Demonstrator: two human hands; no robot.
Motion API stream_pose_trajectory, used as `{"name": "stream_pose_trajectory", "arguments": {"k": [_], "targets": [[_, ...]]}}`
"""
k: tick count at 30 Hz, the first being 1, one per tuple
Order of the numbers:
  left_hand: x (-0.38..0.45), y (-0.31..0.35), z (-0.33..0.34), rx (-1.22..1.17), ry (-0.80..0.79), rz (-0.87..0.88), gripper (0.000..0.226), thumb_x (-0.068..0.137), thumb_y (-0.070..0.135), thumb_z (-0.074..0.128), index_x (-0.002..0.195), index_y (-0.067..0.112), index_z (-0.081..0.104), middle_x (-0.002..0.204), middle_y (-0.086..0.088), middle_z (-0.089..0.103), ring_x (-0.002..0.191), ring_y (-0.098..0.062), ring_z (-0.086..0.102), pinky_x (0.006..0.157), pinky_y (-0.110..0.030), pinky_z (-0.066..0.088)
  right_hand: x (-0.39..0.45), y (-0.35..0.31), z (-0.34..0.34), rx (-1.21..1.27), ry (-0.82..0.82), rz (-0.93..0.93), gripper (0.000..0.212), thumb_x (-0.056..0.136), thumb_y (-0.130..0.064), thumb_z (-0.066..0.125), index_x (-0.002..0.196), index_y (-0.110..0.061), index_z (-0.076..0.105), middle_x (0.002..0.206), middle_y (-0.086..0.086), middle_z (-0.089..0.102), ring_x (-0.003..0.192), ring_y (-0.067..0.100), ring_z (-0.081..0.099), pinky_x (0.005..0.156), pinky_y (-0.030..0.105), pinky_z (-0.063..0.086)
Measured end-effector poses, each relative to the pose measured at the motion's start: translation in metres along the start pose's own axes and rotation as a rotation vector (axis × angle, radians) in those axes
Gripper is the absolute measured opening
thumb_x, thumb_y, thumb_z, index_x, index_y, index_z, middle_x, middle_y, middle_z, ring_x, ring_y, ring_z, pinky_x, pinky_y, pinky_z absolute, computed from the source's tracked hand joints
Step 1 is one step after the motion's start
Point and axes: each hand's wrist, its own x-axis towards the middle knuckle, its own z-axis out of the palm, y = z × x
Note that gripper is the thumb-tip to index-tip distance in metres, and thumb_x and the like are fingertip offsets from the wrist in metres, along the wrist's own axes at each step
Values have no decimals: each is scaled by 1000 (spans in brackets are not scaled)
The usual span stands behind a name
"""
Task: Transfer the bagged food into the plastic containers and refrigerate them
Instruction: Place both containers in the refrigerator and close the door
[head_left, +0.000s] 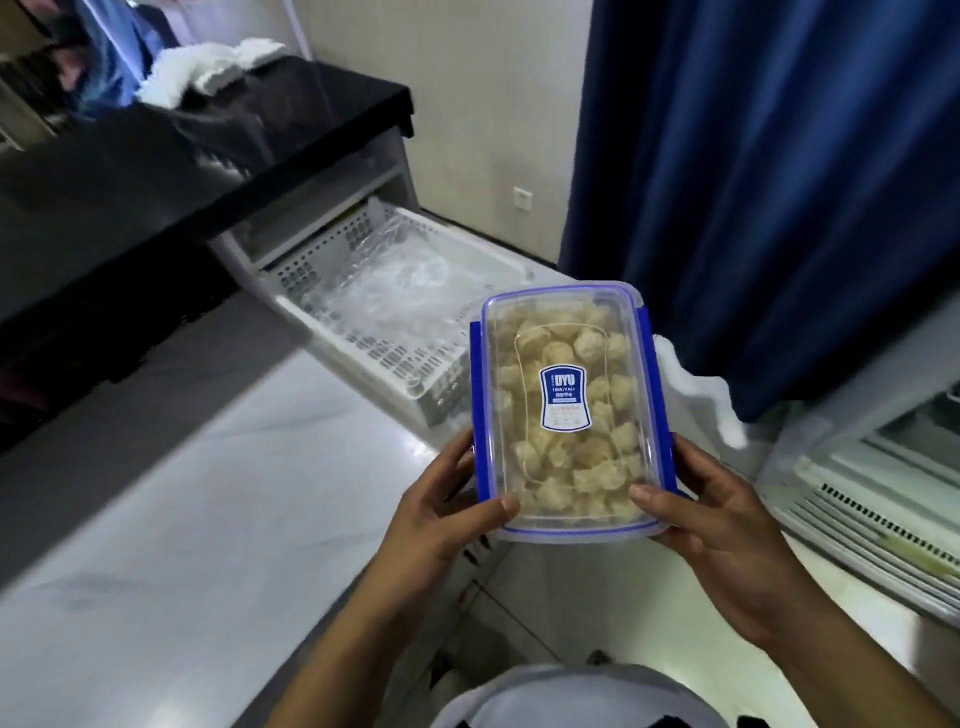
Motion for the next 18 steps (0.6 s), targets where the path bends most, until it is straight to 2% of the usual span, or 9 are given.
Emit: {"name": "stream_pose_trajectory", "arguments": {"k": [1, 4, 7, 12, 14, 18], "targets": [[7, -2, 18, 17, -36, -2, 75, 75, 14, 83, 140, 37, 52, 130, 3, 68, 114, -23, 68, 79, -29, 58, -3, -2, -19, 19, 26, -4, 57, 78, -6, 70, 131, -24, 61, 119, 0, 72, 106, 24, 71, 74, 31, 59], [27, -12, 67, 51, -116, -47, 80, 72, 21, 85, 142, 37, 51, 134, 2, 66, 117, -23, 67, 92, -41, 54, -15, -5, -69, 58, 110, -10, 57, 75, -8, 71, 129, -25, 61, 118, -1, 73, 105, 24, 71, 74, 31, 60], [44, -31, 116, 82, -164, -88, 86, 63, 29, 86, 142, 34, 53, 133, 4, 66, 120, -23, 65, 96, -43, 52, -29, -4, -118, 93, 216, -24, 60, 71, -8, 73, 129, -21, 62, 119, -1, 72, 104, 25, 72, 74, 31, 59], [70, -43, 207, 185, -385, -156, 76, 75, 25, 79, 144, 36, 50, 135, 2, 65, 124, -27, 62, 107, -57, 45, -60, -9, -198, 149, 407, -28, 57, 71, -14, 74, 127, -25, 66, 121, -3, 72, 105, 24, 71, 86, 41, 51], [83, -41, 236, 207, -447, -185, 74, 77, 23, 79, 143, 38, 50, 136, 2, 64, 123, -27, 63, 106, -57, 45, -68, -12, -220, 188, 468, -36, 54, 74, -12, 74, 125, -25, 67, 120, -1, 72, 105, 25, 70, 87, 41, 50], [120, -39, 298, 262, -573, -224, 72, 77, 18, 77, 142, 35, 52, 135, 0, 65, 119, -26, 66, 97, -47, 52, -71, -16, -263, 241, 616, -67, 46, 81, -5, 70, 123, -24, 69, 120, 1, 71, 103, 25, 70, 85, 39, 51]]}}
